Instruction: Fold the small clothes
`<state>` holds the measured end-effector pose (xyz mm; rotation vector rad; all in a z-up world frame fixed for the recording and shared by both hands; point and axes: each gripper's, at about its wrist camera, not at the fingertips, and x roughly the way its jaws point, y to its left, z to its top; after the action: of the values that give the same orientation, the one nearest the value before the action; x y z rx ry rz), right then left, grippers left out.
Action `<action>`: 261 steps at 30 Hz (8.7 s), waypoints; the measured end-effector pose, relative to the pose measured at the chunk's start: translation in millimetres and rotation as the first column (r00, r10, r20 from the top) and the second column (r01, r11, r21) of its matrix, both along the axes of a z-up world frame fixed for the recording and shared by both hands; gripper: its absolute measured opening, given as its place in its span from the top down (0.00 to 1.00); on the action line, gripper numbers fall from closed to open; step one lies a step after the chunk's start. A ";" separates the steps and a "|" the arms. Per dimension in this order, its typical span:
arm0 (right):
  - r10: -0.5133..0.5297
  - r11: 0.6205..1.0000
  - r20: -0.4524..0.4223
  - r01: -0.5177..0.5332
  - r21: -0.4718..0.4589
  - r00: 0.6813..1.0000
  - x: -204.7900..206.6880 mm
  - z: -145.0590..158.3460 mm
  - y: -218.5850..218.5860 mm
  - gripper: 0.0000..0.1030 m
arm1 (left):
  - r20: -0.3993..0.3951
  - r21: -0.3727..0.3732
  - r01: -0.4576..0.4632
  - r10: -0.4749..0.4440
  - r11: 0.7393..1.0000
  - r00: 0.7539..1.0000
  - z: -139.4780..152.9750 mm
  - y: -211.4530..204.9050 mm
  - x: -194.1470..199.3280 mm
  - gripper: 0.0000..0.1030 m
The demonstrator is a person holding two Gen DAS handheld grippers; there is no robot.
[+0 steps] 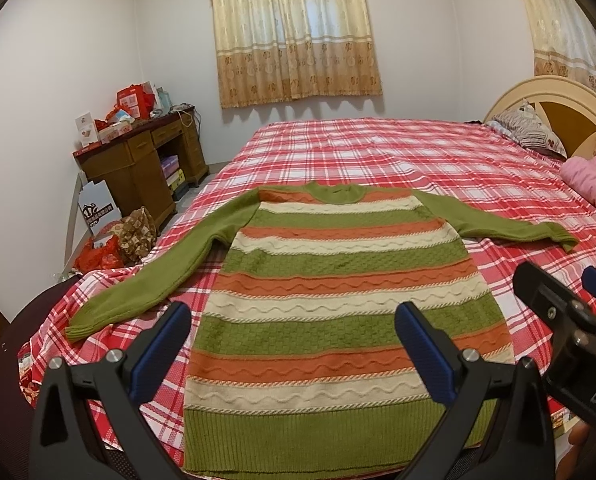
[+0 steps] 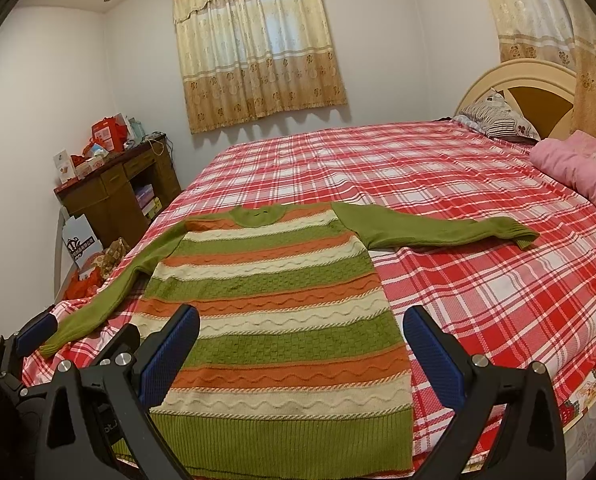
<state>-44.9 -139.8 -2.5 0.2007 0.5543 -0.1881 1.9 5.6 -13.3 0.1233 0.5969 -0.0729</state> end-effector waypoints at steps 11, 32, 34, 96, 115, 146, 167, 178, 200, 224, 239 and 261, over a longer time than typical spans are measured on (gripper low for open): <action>-0.008 1.000 -0.020 0.008 0.005 1.000 5.4 -6.1 -4.4 0.01 | -0.015 0.006 -0.003 0.003 1.000 1.000 -4.2 -1.2 2.5 0.00; -0.022 0.987 -0.081 0.034 0.155 0.996 68.6 -50.9 -90.1 0.01 | -0.078 -0.057 0.021 -0.026 0.998 0.997 -36.9 -3.3 69.7 0.00; -0.067 0.982 -0.066 0.078 0.173 0.996 75.0 -53.8 -117.2 0.05 | -0.069 -0.065 -0.020 0.015 0.998 0.997 -41.9 2.2 87.5 0.00; 0.365 0.908 -0.073 -0.338 0.247 0.928 327.4 -48.8 -18.1 0.81 | -0.107 -0.115 -0.162 0.150 0.980 0.983 -127.7 27.8 160.9 0.00; 0.179 0.982 -0.330 -0.190 0.000 0.927 343.6 -137.2 -85.4 0.74 | -0.102 -0.118 -0.160 0.148 0.980 0.984 -128.8 27.8 159.6 0.00; 0.629 0.737 -0.113 -0.544 0.401 0.770 392.7 -111.2 95.7 0.92 | -0.093 -0.135 -0.154 0.143 0.979 0.985 -125.7 29.3 159.5 0.00; 0.472 0.880 -0.216 -0.441 0.175 0.855 318.1 -122.3 6.3 0.71 | -0.090 -0.125 -0.155 0.145 0.980 0.985 -126.6 31.7 166.0 0.00; 0.471 0.880 -0.170 -0.448 0.157 0.865 299.0 -155.9 -25.3 0.54 | -0.170 -0.107 -0.155 0.136 0.982 0.976 -120.9 37.5 161.3 0.00; 0.495 0.865 -0.149 -0.470 0.177 0.856 288.9 -155.8 -23.0 0.42 | -0.323 -0.454 -0.809 0.777 0.374 0.541 -116.3 314.3 94.7 0.41; 0.501 0.859 -0.133 -0.471 0.203 0.855 287.9 -155.4 -24.3 0.41 | 0.145 -0.292 -0.314 0.366 0.904 0.919 -11.6 123.3 162.5 0.91; 0.509 0.845 -0.105 -0.472 0.251 0.855 288.3 -158.1 -31.2 0.41 | -0.200 -0.218 -0.102 0.057 0.971 0.978 -93.3 30.8 190.9 0.73; 0.619 0.755 -0.087 -0.561 0.339 0.781 309.0 -138.4 52.8 0.41 | -0.112 -0.217 -0.273 0.254 0.937 0.961 -125.5 82.0 138.9 0.00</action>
<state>264.2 -87.0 -140.8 0.2894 0.8174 0.5138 140.8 87.6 -138.8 -0.1872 0.6784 0.1148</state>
